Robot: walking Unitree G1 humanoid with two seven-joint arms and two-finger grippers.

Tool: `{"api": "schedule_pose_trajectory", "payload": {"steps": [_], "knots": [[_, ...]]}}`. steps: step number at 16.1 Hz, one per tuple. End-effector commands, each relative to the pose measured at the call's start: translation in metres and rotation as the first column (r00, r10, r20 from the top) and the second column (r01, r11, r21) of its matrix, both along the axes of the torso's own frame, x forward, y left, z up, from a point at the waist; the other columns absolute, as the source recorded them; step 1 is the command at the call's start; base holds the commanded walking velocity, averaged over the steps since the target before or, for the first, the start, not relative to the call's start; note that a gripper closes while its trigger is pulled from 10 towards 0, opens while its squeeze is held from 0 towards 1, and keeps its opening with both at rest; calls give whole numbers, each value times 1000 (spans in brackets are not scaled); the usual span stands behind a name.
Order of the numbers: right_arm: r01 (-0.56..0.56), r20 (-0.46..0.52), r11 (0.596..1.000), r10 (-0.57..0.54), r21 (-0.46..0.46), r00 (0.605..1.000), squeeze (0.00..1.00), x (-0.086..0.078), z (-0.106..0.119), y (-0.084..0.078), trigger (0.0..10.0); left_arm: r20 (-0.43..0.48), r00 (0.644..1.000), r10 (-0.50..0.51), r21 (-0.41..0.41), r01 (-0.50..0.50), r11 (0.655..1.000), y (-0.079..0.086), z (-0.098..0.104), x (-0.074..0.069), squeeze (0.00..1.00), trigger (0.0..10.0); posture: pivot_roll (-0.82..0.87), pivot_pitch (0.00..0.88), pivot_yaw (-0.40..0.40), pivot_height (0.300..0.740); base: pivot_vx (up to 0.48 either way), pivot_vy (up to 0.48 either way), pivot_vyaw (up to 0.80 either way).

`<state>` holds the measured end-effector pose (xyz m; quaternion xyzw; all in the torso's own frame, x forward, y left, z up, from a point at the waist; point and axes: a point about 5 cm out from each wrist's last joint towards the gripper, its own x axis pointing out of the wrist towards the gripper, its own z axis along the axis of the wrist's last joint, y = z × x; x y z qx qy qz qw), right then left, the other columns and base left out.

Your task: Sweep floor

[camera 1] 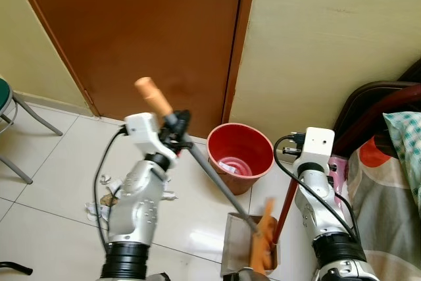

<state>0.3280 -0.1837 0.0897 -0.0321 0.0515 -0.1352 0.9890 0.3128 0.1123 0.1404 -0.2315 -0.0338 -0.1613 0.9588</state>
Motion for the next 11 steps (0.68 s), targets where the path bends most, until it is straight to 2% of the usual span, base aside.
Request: {"api": "schedule_pose_trajectory", "payload": {"steps": [1, 4, 6, 8, 9, 11], "knots": [[8, -7, 1000, -8, 11, 1000, 0, -5, -5, -3, 10000, 37, 998, 44, 83, -47, 995, 22, 2, -2, 0, 10000, 82, 170, -23, 740, 0, 0, 0], [16, -13, 1000, -16, 6, 1000, 0, -12, -8, -14, 10000, 43, 995, 85, 277, -94, 956, 61, -10, -15, 0, 10000, 82, 170, -23, 740, 0, 0, 0], [21, -16, 1000, -21, 7, 1000, 0, -18, -11, -21, 10000, 7, 995, 103, 324, -100, 941, 77, -20, -27, 0, 10000, 92, 170, -27, 740, 0, 0, 0], [9, -6, 999, -9, 39, 1000, 0, -24, -13, -24, 10000, -26, 995, 94, 389, -76, 918, 83, -32, -40, 0, 10000, 95, 167, -28, 740, 0, 0, 0], [-22, 19, 995, 21, 93, 1000, 0, -28, -12, -21, 10000, -54, 995, 80, 425, -50, 904, 82, -41, -50, 0, 10000, 93, 162, -27, 740, 0, 0, 0], [-46, 44, 992, 41, 116, 998, 0, -30, -9, -19, 10000, -65, 995, 69, 462, -31, 886, 81, -47, -55, 0, 10000, 93, 162, -27, 740, 0, 0, 0]]}}
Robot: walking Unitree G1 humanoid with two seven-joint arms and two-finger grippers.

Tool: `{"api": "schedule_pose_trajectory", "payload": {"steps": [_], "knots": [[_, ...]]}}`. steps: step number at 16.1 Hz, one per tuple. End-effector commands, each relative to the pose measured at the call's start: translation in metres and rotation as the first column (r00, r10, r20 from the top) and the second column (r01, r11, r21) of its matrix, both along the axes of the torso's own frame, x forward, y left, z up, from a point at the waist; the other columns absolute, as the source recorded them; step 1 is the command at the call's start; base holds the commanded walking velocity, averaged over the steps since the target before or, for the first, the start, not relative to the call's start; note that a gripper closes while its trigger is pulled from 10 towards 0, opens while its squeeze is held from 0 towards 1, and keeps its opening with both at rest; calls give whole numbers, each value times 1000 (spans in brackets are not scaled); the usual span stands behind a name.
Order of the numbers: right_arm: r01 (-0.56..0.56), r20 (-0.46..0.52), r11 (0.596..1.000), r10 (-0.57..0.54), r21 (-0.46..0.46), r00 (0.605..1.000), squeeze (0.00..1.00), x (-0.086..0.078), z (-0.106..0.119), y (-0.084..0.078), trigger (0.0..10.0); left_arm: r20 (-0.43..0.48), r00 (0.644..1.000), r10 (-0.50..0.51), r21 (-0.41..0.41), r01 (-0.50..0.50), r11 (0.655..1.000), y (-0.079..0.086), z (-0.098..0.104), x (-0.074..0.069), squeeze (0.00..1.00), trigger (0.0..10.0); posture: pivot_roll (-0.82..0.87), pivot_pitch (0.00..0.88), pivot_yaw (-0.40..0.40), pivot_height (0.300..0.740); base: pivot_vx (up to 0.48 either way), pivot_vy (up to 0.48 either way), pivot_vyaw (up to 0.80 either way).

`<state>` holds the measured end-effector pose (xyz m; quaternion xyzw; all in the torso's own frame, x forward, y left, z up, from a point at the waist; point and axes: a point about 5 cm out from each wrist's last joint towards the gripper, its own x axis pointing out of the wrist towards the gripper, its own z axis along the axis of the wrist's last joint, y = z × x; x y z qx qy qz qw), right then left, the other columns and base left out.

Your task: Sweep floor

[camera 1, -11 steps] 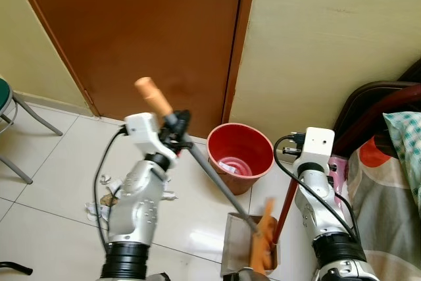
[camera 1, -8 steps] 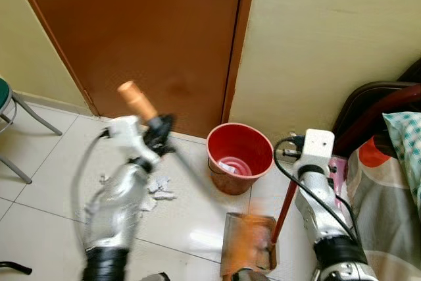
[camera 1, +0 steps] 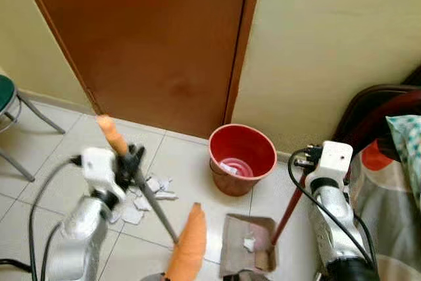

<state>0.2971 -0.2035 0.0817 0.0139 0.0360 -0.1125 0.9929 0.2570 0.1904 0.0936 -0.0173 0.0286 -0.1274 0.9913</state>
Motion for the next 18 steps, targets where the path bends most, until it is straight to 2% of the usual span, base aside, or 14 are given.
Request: {"api": "schedule_pose_trajectory", "payload": {"steps": [1, 2, 3, 4, 6, 9, 10, 11, 13, 15, 16, 18], "knots": [[-18, 27, 999, 17, 51, 1000, 0, -3, 6, 3, 10000, -43, 999, -13, 104, 17, 994, 4, -11, -11, 0, 10000, 87, 149, -24, 740, 0, 0, 0], [-32, 55, 997, 28, 71, 998, 0, -6, 14, 4, 10000, -71, 997, -3, 167, 14, 986, 8, -21, -21, 0, 10000, 89, 138, -24, 740, 0, 0, 0], [-37, 62, 996, 32, 84, 998, 0, -7, 17, 5, 10000, -74, 997, 3, 184, 11, 983, 10, -23, -24, 0, 10000, 89, 138, -24, 740, 0, 0, 0], [-84, 101, 991, 73, 105, 992, 0, -6, 29, 11, 10000, -88, 996, 30, 218, -10, 976, 12, -31, -28, 0, 10000, 88, 133, -22, 740, 0, 0, 0], [-131, 154, 984, 112, 122, 982, 0, 1, 47, 20, 10000, -97, 993, 69, 280, -39, 959, 13, -40, -28, 0, 10000, 77, 128, -22, 740, 0, 0, 0], [-212, 216, 967, 178, 144, 960, 0, 12, 72, 38, 10000, -91, 985, 146, 331, -109, 937, 14, -45, -28, 0, 10000, 74, 122, -22, 740, 0, 0, 0], [-262, 228, 952, 223, 158, 948, 0, 16, 79, 50, 10000, -99, 978, 182, 350, -137, 927, 15, -50, -29, 0, 10000, 74, 123, -27, 740, 0, 0, 0], [-297, 230, 940, 256, 166, 939, 0, 18, 81, 60, 10000, -108, 975, 193, 345, -145, 927, 15, -53, -30, 0, 10000, 74, 121, -28, 740, 0, 0, 0], [-324, 234, 929, 280, 177, 931, 0, 21, 84, 68, 10000, -110, 973, 201, 342, -153, 927, 13, -55, -30, 0, 10000, 77, 118, -33, 740, 0, 0, 0], [-378, 271, 902, 318, 210, 909, 0, 28, 100, 83, 10000, -101, 973, 209, 338, -164, 927, 11, -55, -28, 0, 10000, 80, 117, -39, 740, 0, 0, 0], [-403, 302, 889, 331, 216, 894, 0, 31, 110, 89, 10000, -100, 972, 212, 336, -168, 927, 10, -55, -27, 0, 10000, 78, 118, -38, 740, 0, 0, 0], [-461, 390, 853, 348, 245, 852, 0, 41, 145, 102, 10000, -102, 973, 208, 332, -163, 929, 8, -56, -26, 0, 10000, 72, 117, -38, 740, 0, 0, 0]]}}
